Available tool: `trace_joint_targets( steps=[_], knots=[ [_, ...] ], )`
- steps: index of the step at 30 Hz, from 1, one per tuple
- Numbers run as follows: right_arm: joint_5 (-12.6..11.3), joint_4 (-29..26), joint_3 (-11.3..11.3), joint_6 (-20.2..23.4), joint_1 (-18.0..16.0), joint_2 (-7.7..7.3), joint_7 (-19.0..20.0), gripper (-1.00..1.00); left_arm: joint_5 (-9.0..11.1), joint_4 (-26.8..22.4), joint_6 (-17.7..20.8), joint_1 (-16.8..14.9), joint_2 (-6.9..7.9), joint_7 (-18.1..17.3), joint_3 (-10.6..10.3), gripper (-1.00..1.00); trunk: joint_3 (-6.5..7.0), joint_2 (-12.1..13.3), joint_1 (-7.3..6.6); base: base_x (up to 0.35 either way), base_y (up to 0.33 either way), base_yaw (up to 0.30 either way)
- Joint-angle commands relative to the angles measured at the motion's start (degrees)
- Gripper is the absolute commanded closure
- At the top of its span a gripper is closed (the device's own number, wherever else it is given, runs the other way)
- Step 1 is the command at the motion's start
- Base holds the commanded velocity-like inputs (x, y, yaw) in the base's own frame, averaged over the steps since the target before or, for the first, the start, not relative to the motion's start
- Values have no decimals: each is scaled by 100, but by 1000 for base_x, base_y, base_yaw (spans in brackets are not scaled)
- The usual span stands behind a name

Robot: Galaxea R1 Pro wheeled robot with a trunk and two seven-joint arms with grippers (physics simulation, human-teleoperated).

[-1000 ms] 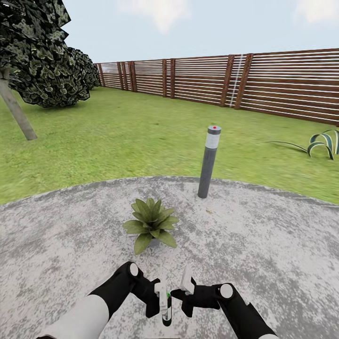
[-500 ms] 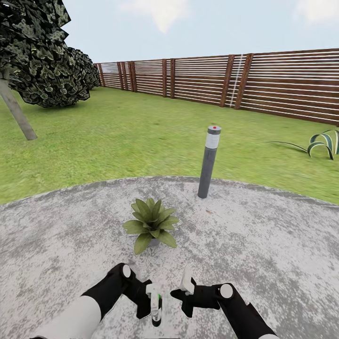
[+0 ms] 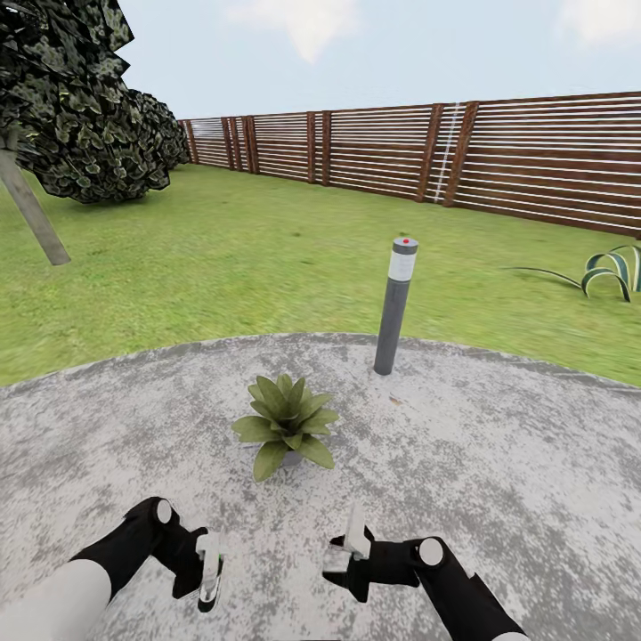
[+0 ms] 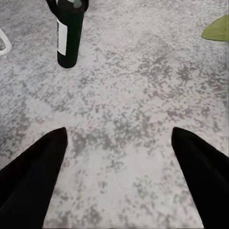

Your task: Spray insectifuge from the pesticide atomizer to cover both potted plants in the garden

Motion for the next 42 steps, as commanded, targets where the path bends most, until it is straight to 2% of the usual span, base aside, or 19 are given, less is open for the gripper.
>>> trace_joint_targets(
  steps=[1, 3, 6, 9, 11, 13, 14, 17, 19, 21, 23, 24, 25, 28, 31, 35, 38, 40, 42],
  knots=[
    [55, -4, -8, -38, -2, -6, 4, -100, 7, -10, -11, -2, 64, -12, -16, 100, -5, -2, -1, 0, 0, 0],
    [55, 6, -25, -41, -2, -23, -11, -100, 24, -10, 2, -2, 160, 5, -12, 100, -5, -2, -1, 0, 0, 0],
    [55, 117, -48, -53, -2, -154, -182, -100, 29, -10, 67, -21, 196, 31, 2, 100, -5, -2, -1, 0, 0, 0],
    [46, 447, -46, -62, 4, -349, -954, -100, 34, -12, 218, -56, 152, 42, 283, 100, -5, -2, -1, 0, 0, 0],
    [36, 957, -45, -74, 6, -504, -1725, -100, 23, -17, 513, -62, 122, 89, 500, 100, -5, -2, -1, 0, 0, 0],
    [19, 1410, -45, -82, 7, -613, -2454, -100, 34, -18, 641, -63, 117, 197, 573, 100, -5, -2, -1, 0, 0, 0],
    [13, 1601, -48, -84, 7, -639, -2790, -100, 38, -19, 667, -63, 118, 232, 611, 100, -5, -2, -1, 0, 0, 0],
    [-5, 2333, -52, -86, 11, -649, -4272, -100, 37, -18, 751, -69, 114, 277, 847, 100, -5, -2, -1, 0, 0, 0],
    [-29, 2813, -63, -81, 14, -623, -5304, -100, 39, -17, 1015, -75, 108, 282, 975, 100, -5, -2, -1, 0, 0, 0],
    [-236, 3194, -227, -79, 15, -583, -6217, -100, 45, -18, 1446, -87, 96, 277, 1038, 100, -5, -2, -1, 0, 0, 0],
    [-678, 3396, -502, -78, 16, -560, -6694, -100, 55, -19, 1788, -103, 75, 263, 1068, 100, -5, -2, -1, 0, 0, 0],
    [-1018, 3464, -641, -78, 16, -554, -6852, -100, 52, -19, 1932, -136, 40, 256, 1078, 100, -5, -2, -1, 0, 0, 0],
    [-1204, 3487, -697, -78, 16, -554, -6911, -100, 49, -19, 1993, -164, 18, 254, 1082, 100, -5, -2, -1, 0, 0, 0],
    [-1562, 3506, -791, -78, 16, -559, -6999, -100, 47, -19, 2326, -262, -59, 243, 1084, 100, -5, -2, -1, 0, 0, 0],
    [-1628, 3517, -812, -79, 16, -565, -7015, -100, 51, -19, 2905, -387, -72, 238, 1075, 100, -5, -2, -1, 0, 0, 0],
    [-1643, 3533, -822, -94, 16, -582, -7024, -100, 51, -19, 3165, -484, -83, 233, 1080, 100, -5, -2, -1, 0, 0, 0],
    [-1648, 3541, -862, -102, 25, -621, -7037, -100, 41, -25, 3424, -509, -156, 237, 1072, 100, -5, -2, -1, 0, 0, 0],
    [-1647, 3543, -1172, -105, 31, -629, -7036, -100, 38, -215, 3893, -523, -182, 240, 1065, 100, -5, -2, -1, 120, 0, 0],
    [-1644, 3543, -1477, -108, 33, -631, -7035, -100, 41, -443, 4148, -526, -187, 238, 1069, 100, -5, -2, -1, 257, 0, 0]
  ],
)
